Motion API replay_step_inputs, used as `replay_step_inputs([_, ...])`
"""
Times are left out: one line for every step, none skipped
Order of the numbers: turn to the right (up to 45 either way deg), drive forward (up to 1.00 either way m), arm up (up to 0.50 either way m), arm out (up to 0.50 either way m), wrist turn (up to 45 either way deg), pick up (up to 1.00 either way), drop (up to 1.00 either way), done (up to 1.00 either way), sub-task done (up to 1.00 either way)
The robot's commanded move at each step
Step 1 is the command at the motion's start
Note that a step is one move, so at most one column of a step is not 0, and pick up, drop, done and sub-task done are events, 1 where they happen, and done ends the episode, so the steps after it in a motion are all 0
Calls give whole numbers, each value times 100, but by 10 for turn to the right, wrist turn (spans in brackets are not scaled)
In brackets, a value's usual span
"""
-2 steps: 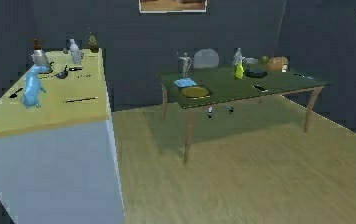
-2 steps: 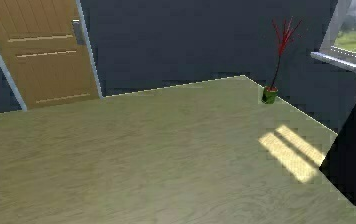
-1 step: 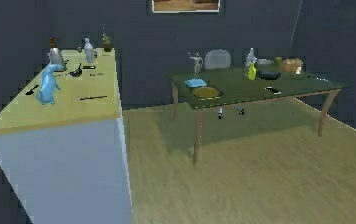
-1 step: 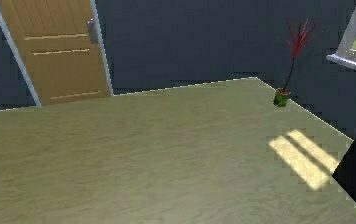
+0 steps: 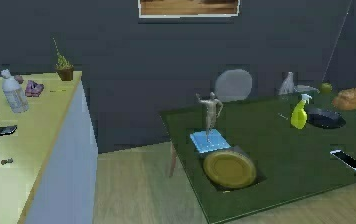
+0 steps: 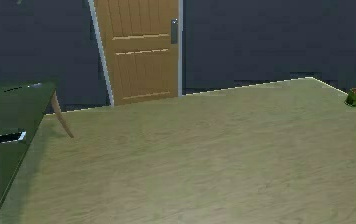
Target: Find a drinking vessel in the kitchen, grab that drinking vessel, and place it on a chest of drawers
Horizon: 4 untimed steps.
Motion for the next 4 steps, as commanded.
replay_step_inputs([-90, 0, 0, 0, 0, 0, 0, 0, 0])
replay_step_inputs([0, 15, 0, 0, 0, 0, 0, 0, 0])
replay_step_inputs([-450, 0, 0, 0, 0, 0, 0, 0, 0])
replay_step_inputs([-450, 0, 0, 0, 0, 0, 0, 0, 0])
